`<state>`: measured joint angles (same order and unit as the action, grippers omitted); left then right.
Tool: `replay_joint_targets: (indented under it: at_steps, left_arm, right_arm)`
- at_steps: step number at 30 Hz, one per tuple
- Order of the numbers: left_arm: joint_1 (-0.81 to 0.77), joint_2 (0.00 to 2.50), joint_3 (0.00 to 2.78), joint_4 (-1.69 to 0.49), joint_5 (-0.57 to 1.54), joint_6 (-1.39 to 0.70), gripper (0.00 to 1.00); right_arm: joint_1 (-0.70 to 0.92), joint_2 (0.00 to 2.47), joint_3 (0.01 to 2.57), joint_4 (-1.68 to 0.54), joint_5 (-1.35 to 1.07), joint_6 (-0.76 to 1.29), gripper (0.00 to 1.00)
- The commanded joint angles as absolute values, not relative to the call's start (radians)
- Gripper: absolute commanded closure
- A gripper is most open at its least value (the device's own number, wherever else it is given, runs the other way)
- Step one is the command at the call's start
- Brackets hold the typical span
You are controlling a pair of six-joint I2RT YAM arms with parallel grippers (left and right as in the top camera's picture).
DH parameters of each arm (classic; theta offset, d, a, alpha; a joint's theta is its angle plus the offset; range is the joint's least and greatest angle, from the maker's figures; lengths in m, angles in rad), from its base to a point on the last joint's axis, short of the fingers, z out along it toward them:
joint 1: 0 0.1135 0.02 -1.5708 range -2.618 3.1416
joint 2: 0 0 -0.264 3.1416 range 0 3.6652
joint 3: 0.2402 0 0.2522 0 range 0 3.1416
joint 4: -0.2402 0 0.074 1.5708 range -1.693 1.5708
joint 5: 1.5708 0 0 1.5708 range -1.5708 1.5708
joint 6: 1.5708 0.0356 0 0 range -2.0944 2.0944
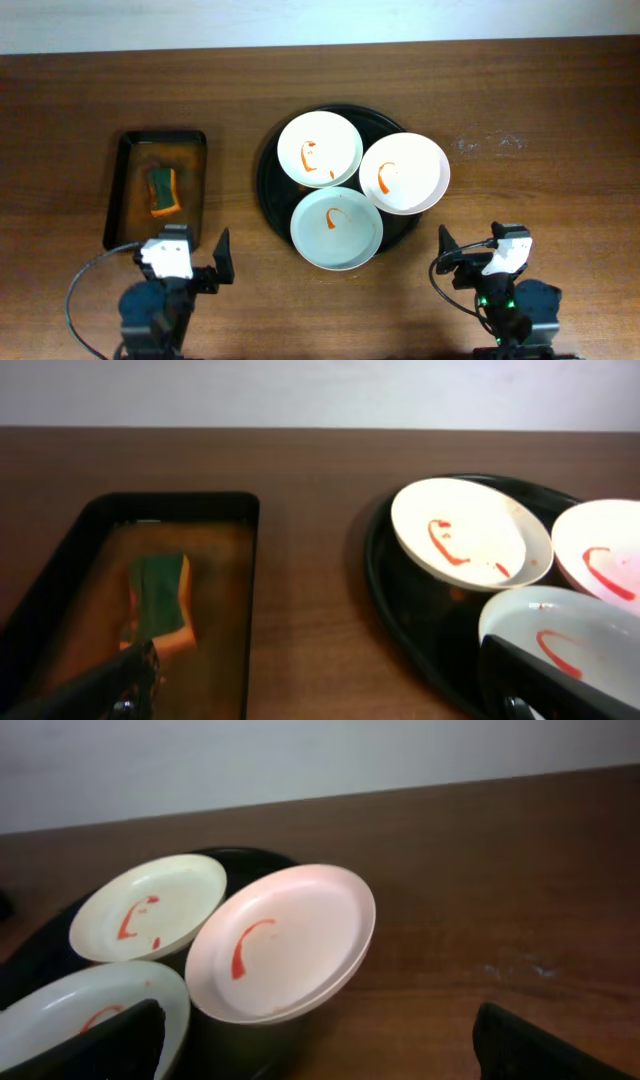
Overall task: Clean dirty plates on tray and stack at the side
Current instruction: 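Reach the left gripper to the sponge in the black tray and grasp it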
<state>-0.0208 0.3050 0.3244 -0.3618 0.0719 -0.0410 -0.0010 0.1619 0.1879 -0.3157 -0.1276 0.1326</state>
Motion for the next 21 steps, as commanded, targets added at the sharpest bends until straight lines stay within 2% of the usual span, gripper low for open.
replay_joint_targets:
  at_steps: [1, 13, 21]
  left_arm:
    - [-0.025, 0.455, 0.459, -0.412, 0.045, -0.022, 0.01]
    - [-0.023, 1.003, 0.992, -0.841, -0.007, -0.022, 0.01]
    - [-0.023, 1.081, 1.022, -0.852, 0.003, -0.022, 0.0]
  right_arm:
    - [0.007, 0.275, 0.338, -0.382, -0.127, 0.149, 0.01]
    - [0.007, 0.736, 0.776, -0.76, -0.213, 0.148, 0.01]
    - [0.007, 0.911, 0.858, -0.793, -0.422, 0.148, 0.01]
